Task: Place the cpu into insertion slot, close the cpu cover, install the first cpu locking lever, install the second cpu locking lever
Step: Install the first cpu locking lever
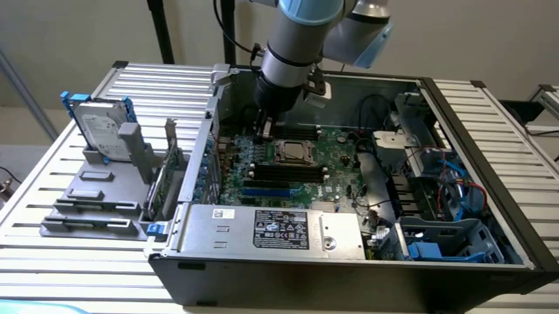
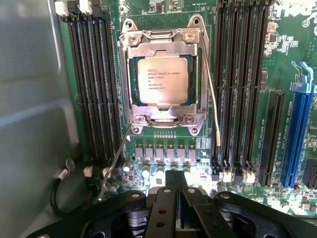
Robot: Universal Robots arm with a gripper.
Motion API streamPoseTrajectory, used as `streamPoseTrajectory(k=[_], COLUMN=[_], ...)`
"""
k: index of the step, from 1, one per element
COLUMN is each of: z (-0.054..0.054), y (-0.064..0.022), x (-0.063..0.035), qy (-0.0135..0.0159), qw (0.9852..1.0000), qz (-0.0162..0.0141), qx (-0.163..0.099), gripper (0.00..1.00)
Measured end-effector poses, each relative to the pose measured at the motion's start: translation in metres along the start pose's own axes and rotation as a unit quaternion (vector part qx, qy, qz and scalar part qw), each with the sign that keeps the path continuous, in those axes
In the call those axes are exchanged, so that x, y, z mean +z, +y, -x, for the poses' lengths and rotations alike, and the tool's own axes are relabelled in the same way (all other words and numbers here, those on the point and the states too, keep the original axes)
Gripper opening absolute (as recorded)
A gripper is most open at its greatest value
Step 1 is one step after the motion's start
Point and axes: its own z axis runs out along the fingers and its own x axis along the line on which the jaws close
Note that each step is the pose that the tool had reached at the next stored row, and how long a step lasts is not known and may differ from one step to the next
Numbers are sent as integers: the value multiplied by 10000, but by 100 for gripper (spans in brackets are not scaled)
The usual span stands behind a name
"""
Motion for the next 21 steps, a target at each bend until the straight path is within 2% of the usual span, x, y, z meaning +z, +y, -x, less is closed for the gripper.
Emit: streamPoseTrajectory(k=[4,11,14,18,21], z=[-3,-10,-12,-12,-12], y=[-8,-26,-28,-29,-34], x=[-32,-111,-122,-123,-121], qy=[111,274,328,396,420], qw=[9999,9987,9977,9957,9945], qz=[3,34,57,88,77], qx=[123,422,589,837,954], gripper=[11,11,11,11,11])
